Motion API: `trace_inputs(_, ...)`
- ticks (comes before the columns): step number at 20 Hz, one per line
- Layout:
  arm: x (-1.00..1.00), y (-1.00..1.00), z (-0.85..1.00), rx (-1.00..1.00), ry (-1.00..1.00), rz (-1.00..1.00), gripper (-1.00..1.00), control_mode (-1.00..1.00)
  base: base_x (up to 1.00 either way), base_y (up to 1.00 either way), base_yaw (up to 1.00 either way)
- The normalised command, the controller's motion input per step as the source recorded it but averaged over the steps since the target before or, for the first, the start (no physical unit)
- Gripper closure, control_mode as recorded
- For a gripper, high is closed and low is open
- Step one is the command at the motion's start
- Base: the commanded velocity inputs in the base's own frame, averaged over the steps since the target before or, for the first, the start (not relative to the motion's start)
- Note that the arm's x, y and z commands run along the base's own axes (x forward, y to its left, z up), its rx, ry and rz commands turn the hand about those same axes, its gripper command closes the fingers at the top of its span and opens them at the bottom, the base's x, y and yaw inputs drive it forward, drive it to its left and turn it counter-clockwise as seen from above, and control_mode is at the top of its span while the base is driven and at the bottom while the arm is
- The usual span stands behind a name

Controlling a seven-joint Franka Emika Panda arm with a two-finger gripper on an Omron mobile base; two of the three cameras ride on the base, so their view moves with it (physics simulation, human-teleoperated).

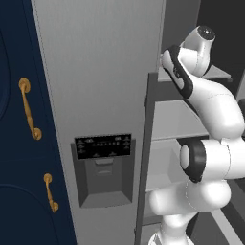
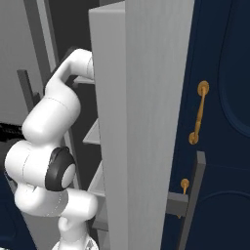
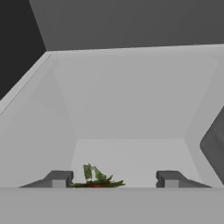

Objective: Take the strawberry from the fridge and place it on top of the pancake, located on the dining counter.

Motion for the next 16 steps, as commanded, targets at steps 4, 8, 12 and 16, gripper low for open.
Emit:
trace_inputs(4, -0.02, 0.00, -0.17, 0.00, 0.00, 0.00, 1.00, -1.00, 0.00, 0.00, 0.00)
trace_inputs(8, -0.22, 0.04, -0.23, 0.00, 0.00, 0.00, 1.00, -1.00, 0.00, 0.00, 0.00)
trace_inputs(12, -0.61, 0.04, -0.03, 0.00, -0.01, 0.00, 1.00, -1.00, 0.00, 0.00, 0.00)
trace_inputs(16, -0.99, 0.20, 0.00, -0.01, -0.05, 0.00, 1.00, -1.00, 0.00, 0.00, 0.00)
